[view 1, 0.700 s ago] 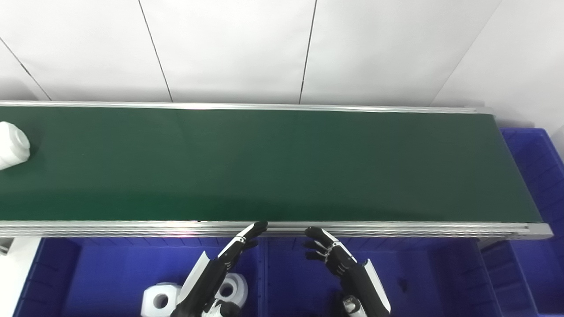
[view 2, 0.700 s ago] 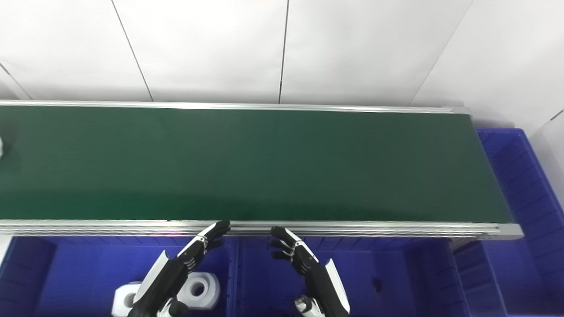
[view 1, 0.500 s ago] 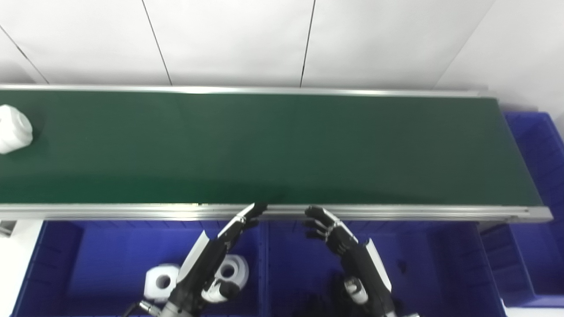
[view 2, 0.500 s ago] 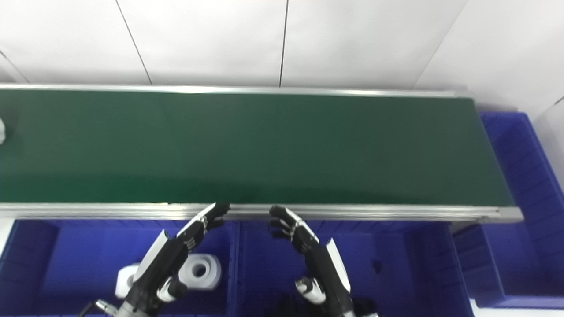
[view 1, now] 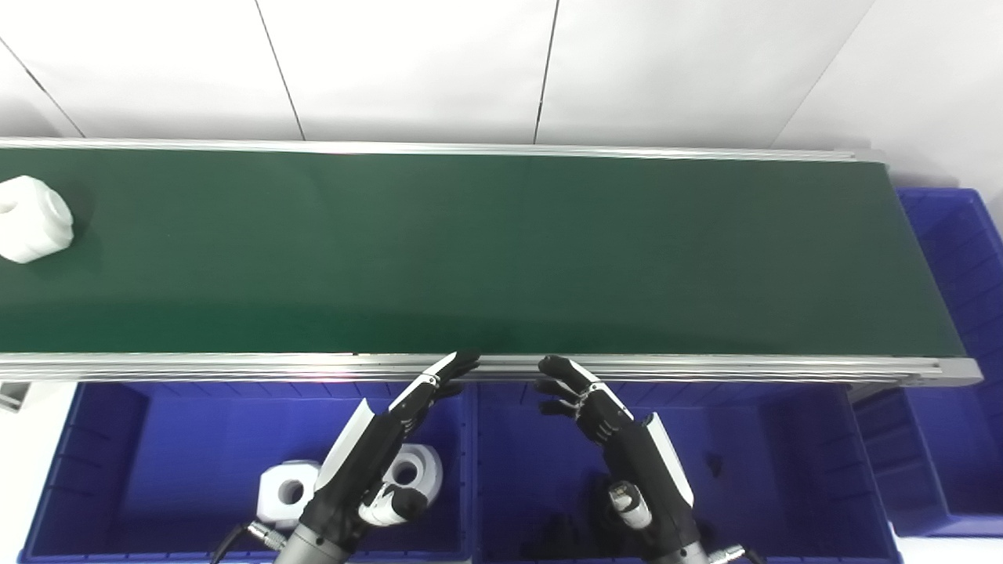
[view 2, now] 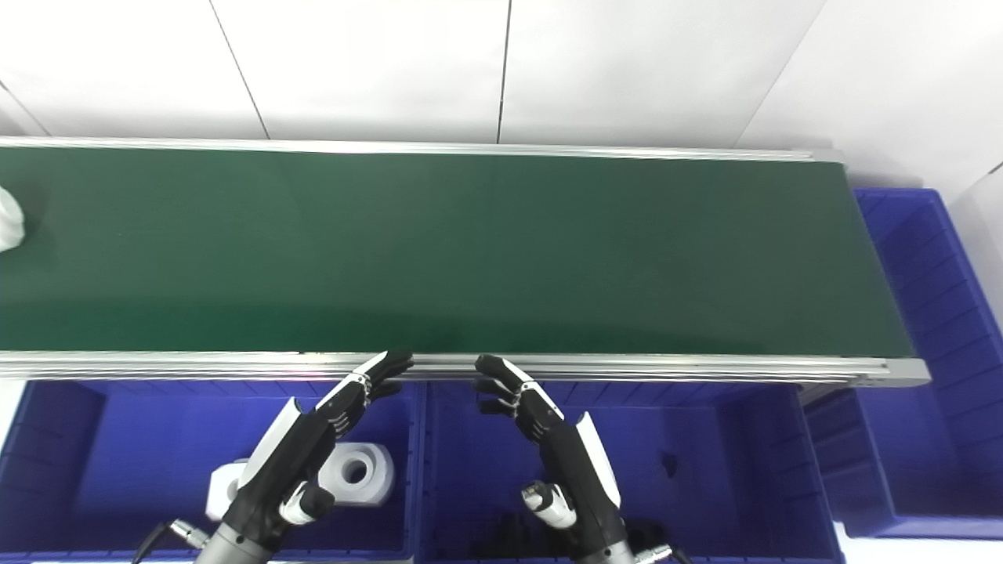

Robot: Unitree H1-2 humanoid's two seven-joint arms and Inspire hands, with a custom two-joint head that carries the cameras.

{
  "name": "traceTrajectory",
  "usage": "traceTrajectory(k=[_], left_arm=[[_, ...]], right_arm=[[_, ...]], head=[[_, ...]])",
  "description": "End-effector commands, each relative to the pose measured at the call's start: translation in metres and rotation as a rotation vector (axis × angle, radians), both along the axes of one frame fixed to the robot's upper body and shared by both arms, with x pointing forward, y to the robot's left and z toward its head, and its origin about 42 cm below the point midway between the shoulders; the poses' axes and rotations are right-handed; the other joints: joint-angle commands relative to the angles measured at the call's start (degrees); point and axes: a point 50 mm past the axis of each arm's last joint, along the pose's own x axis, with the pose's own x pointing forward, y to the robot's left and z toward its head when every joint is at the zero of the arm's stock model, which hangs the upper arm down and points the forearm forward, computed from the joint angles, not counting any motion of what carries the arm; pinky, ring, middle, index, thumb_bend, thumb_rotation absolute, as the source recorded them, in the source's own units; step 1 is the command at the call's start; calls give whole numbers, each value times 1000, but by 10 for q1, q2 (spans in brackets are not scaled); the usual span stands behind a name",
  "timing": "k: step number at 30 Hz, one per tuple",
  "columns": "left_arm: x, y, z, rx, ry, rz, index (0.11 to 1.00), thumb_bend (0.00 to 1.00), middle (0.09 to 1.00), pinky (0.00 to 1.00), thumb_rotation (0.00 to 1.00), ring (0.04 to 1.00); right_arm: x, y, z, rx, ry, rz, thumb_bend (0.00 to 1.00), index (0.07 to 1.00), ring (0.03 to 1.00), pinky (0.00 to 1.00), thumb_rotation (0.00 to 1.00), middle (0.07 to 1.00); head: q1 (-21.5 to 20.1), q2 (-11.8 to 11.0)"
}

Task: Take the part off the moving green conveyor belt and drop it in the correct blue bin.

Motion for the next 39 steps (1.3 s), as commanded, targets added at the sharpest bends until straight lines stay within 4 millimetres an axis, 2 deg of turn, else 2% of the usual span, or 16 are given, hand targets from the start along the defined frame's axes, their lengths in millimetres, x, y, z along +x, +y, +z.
traceTrajectory(k=[1, 16, 25, 30, 39], left_arm=[[-2, 0, 6, -22, -21, 7, 904, 934, 919, 881, 1000, 930], [-4, 1, 3, -25, -22, 11, 901, 943, 921, 886, 1000, 931], [-6, 0, 0, -25, -19, 15, 903, 946, 921, 898, 1000, 934], [-9, 0, -2, -41, -17, 39, 901, 947, 919, 877, 1000, 925], [-14, -1, -3, -58, -13, 56, 926, 925, 934, 909, 997, 947]], right_arm=[[1, 2, 8, 23, -29, -2, 1000, 868, 829, 747, 977, 875], [0, 3, 4, -8, -64, 0, 1000, 870, 841, 751, 997, 885], [3, -1, 2, -32, -79, 32, 1000, 900, 937, 906, 1000, 941], [4, -3, -1, -62, -92, 51, 1000, 909, 961, 940, 1000, 950], [4, -5, -6, -85, -84, 48, 1000, 916, 981, 977, 1000, 948]], head=[[1, -1], [-1, -13], [8, -21], [11, -25], [13, -28]])
